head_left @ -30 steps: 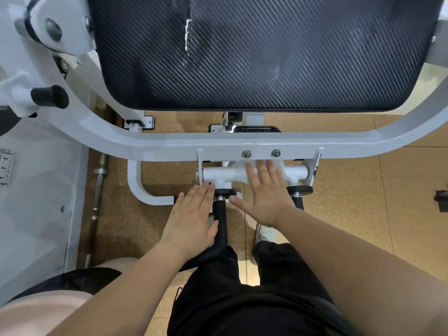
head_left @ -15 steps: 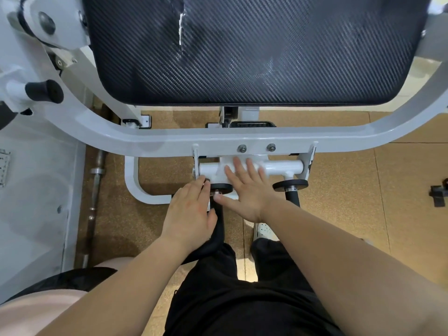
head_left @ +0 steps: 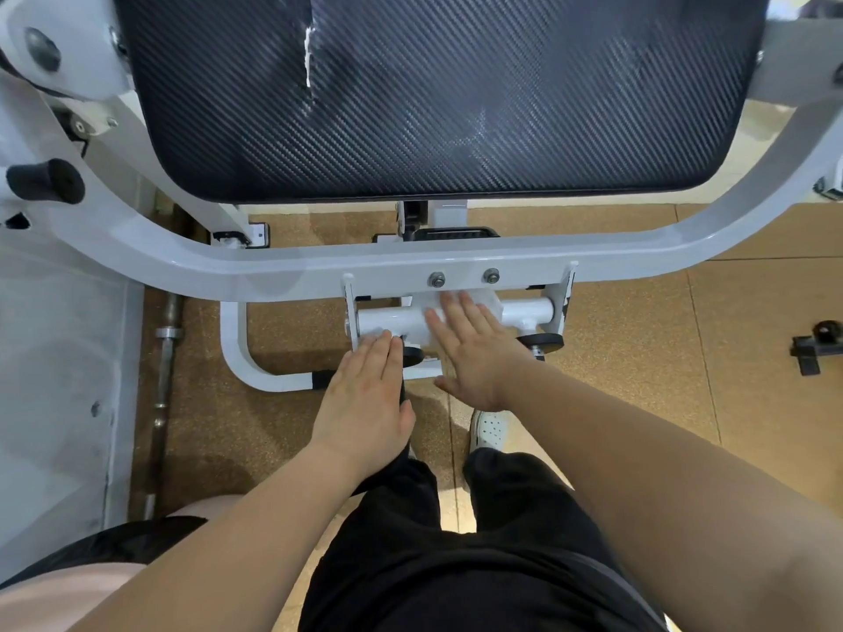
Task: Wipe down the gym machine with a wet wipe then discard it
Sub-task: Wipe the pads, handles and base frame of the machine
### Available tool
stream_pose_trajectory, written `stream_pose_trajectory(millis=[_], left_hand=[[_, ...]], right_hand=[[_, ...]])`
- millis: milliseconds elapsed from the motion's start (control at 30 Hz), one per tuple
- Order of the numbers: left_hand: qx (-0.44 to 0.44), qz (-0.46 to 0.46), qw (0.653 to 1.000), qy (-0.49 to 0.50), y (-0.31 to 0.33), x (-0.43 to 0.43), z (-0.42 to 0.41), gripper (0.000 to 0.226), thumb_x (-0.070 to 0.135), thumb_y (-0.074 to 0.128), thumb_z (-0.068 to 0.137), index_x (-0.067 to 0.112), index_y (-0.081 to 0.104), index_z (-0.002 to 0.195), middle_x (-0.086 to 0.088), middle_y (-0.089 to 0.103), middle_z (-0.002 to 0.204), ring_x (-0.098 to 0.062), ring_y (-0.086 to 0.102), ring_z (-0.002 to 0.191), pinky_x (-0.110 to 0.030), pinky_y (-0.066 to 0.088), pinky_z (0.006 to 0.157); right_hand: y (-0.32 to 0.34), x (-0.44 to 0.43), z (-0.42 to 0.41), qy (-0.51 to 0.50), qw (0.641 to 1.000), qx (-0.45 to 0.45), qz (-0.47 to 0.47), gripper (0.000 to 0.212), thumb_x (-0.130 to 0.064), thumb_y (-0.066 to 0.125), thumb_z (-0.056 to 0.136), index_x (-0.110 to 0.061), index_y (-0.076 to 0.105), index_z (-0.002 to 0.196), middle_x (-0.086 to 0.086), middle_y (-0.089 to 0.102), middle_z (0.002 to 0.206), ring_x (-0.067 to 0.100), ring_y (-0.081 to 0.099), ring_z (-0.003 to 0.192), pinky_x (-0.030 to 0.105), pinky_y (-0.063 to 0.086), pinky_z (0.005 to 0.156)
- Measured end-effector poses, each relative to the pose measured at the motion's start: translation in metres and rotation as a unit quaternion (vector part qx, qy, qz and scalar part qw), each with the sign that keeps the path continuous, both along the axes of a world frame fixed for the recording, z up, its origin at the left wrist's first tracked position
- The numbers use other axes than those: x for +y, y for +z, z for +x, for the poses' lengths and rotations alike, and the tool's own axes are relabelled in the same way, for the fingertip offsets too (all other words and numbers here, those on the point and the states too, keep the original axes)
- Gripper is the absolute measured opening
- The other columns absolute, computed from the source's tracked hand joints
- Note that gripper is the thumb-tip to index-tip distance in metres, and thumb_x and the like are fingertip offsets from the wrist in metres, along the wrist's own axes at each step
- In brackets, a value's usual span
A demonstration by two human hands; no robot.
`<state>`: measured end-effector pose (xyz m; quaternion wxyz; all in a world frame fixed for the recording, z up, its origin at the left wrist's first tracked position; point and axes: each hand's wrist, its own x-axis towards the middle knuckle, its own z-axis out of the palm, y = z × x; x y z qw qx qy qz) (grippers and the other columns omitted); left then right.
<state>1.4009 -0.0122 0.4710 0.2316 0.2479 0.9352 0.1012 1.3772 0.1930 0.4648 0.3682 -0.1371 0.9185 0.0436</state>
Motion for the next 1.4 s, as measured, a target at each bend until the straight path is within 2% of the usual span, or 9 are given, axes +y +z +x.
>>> stream_pose_trajectory(millis=[133,267,533,767,900,1000,1200,1333,1400], left_hand=[[0.000,-0.029,1.000,-0.010,0.005,0.003,0.000,0.084,0.045,0.041,0.101,0.006,-0.003,0.161,-0.014,-0.003,0.170,-0.027,-0.002,0.158,-0.042,0.003,0.128],[-0.010,-0.044,0.999,-0.002,0.006,0.006,0.003,0.087,0.042,0.042,0.100,0.006,-0.010,0.161,-0.014,-0.014,0.169,-0.027,-0.009,0.157,-0.043,0.002,0.128],[-0.009,-0.056,0.998,0.039,0.005,0.012,0.010,0.091,0.042,0.047,0.097,0.008,-0.007,0.161,-0.011,-0.014,0.169,-0.025,-0.010,0.157,-0.047,0.007,0.128],[0.013,-0.098,0.990,0.105,0.009,0.036,0.020,0.099,0.053,0.052,0.093,0.006,-0.003,0.161,-0.014,-0.008,0.170,-0.029,-0.006,0.157,-0.051,0.006,0.127],[0.035,-0.100,0.989,0.101,0.009,0.057,0.031,0.098,0.055,0.051,0.093,0.006,0.001,0.161,-0.016,-0.006,0.170,-0.033,-0.005,0.157,-0.056,0.002,0.126],[0.037,-0.089,0.992,0.085,0.007,0.074,0.038,0.099,0.057,0.051,0.092,0.007,0.001,0.162,-0.014,-0.004,0.170,-0.031,-0.005,0.157,-0.055,0.000,0.126],[0.019,-0.073,0.993,0.086,0.007,0.101,0.043,0.097,0.055,0.050,0.094,0.009,-0.001,0.162,-0.012,-0.007,0.170,-0.028,-0.012,0.157,-0.054,-0.003,0.126],[0.027,-0.042,0.995,0.086,0.013,0.118,0.049,0.096,0.051,0.055,0.093,0.010,0.002,0.162,-0.011,-0.004,0.171,-0.027,-0.009,0.157,-0.050,-0.006,0.126],[0.020,-0.031,0.996,0.082,0.014,0.124,0.052,0.094,0.048,0.054,0.095,0.012,0.000,0.162,-0.009,-0.005,0.171,-0.026,-0.009,0.157,-0.049,-0.008,0.125]], right_hand=[[0.007,0.033,0.001,-0.126,0.987,-0.009,0.096,0.117,-0.091,0.012,0.084,-0.006,-0.025,0.157,0.026,-0.019,0.165,0.044,-0.015,0.154,0.055,0.001,0.128],[0.007,0.037,-0.001,-0.183,0.976,-0.011,0.115,0.125,-0.094,0.017,0.083,0.000,-0.019,0.158,0.032,-0.014,0.165,0.047,-0.011,0.155,0.055,0.003,0.127],[-0.005,0.004,-0.007,0.014,1.000,0.027,0.006,0.105,-0.059,0.045,0.100,-0.010,-0.030,0.155,0.023,-0.020,0.167,0.045,-0.013,0.155,0.054,-0.003,0.127],[0.002,0.061,-0.009,-0.091,0.993,0.007,0.069,0.111,-0.082,0.035,0.092,-0.013,-0.017,0.161,0.036,-0.002,0.165,0.051,0.005,0.154,0.058,0.003,0.126],[-0.002,0.060,-0.001,-0.042,0.998,0.049,-0.018,0.085,-0.058,0.040,0.104,-0.028,-0.014,0.162,0.026,-0.002,0.169,0.045,0.002,0.156,0.055,-0.002,0.125],[-0.003,0.076,-0.004,-0.005,0.994,0.050,-0.099,0.068,-0.037,0.043,0.109,-0.041,0.001,0.163,0.016,0.000,0.171,0.037,0.003,0.158,0.048,0.008,0.127],[0.004,0.101,0.001,-0.015,0.986,0.096,-0.138,0.070,-0.049,0.048,0.105,-0.008,0.029,0.160,0.009,0.025,0.168,0.027,0.024,0.154,0.041,0.030,0.120],[0.021,0.112,0.016,-0.035,0.951,0.217,-0.215,0.059,-0.044,0.071,0.093,-0.003,0.062,0.135,0.014,0.061,0.141,0.032,0.059,0.127,0.046,0.059,0.091],[0.031,0.120,0.030,-0.049,0.923,0.297,-0.241,0.049,-0.038,0.079,0.086,-0.003,0.072,0.120,0.013,0.072,0.123,0.034,0.070,0.106,0.043,0.063,0.076]])
